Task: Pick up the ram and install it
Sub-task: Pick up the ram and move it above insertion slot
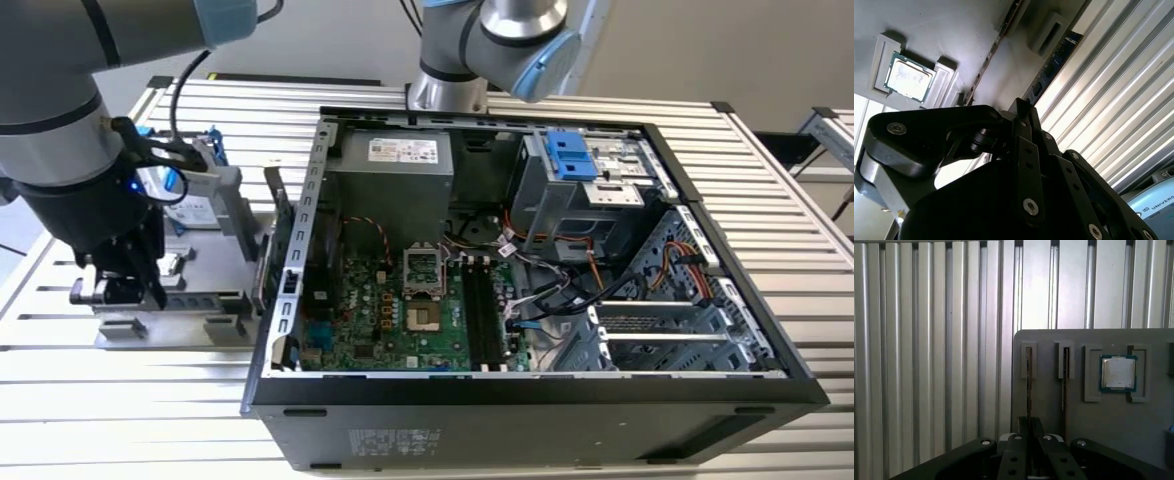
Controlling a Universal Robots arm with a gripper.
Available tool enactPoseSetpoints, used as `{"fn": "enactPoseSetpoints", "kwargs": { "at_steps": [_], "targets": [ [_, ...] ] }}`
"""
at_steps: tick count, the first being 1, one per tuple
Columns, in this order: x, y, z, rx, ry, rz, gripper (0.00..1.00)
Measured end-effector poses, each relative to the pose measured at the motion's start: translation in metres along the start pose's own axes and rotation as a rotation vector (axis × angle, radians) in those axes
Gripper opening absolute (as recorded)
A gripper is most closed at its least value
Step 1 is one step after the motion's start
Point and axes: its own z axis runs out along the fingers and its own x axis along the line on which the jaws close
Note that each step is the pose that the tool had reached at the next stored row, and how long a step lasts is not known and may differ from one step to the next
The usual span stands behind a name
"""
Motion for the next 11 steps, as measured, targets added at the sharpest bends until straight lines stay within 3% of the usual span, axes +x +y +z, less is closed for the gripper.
{"fn": "enactPoseSetpoints", "kwargs": {
  "at_steps": [11],
  "targets": [
    [0.0007,0.0001,-0.0088,0.0001,-0.0001,0.000,0.00]
  ]
}}
